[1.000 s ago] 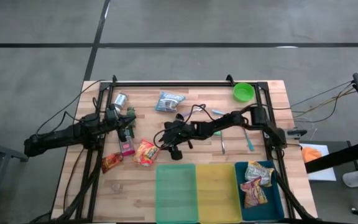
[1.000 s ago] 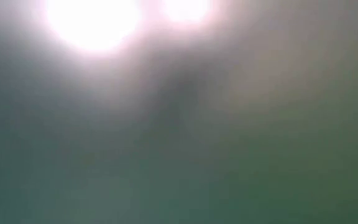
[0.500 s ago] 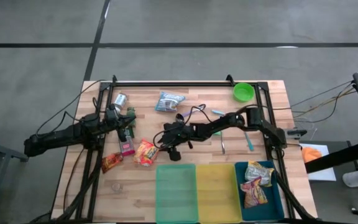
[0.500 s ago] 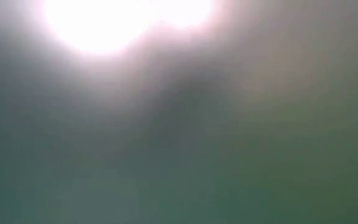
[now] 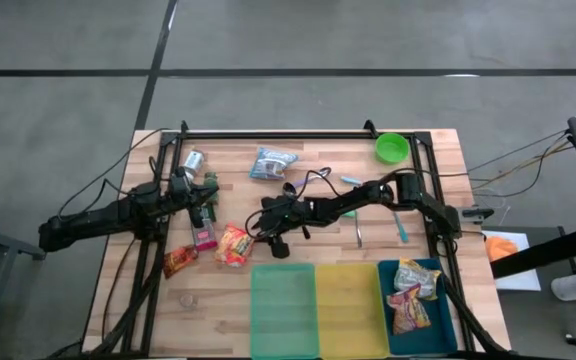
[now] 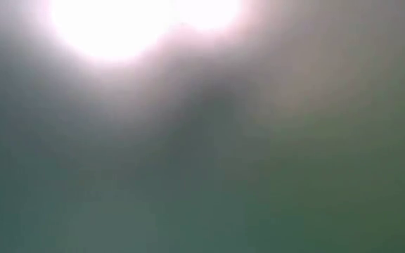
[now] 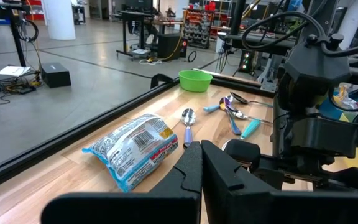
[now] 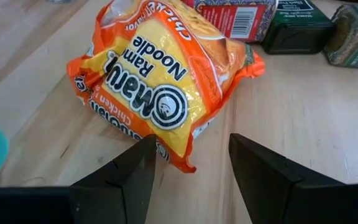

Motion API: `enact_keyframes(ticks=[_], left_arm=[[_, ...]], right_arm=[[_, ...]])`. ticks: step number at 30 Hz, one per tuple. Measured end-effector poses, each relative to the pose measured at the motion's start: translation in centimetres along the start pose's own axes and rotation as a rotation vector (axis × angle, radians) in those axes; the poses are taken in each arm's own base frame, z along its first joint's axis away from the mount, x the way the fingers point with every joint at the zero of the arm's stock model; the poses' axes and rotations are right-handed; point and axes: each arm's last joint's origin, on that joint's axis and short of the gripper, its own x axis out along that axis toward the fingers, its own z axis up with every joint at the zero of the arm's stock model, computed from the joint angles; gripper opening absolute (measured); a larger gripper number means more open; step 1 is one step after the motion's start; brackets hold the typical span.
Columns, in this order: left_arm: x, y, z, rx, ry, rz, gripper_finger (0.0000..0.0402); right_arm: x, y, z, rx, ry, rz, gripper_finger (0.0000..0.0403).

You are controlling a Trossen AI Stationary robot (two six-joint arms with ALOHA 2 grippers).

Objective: Pick & Place Food Item
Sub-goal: Put the orange noodle pack into the blue bin

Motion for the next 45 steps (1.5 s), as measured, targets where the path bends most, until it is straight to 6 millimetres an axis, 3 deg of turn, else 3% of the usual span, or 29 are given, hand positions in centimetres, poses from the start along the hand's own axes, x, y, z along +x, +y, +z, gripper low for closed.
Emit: enact_keyframes(ticks=[27,45], left_arm=[[0.0,0.0,0.0,0.0,0.0,0.0,0.0],[0.0,0.0,0.0,0.0,0.0,0.0,0.0]], right_arm=[[0.09,0.41,-0.05,-0.049,0.005,0.008,0.0199],[0.09,0.41,-0.06,-0.031,0.005,0.007,0.0013]])
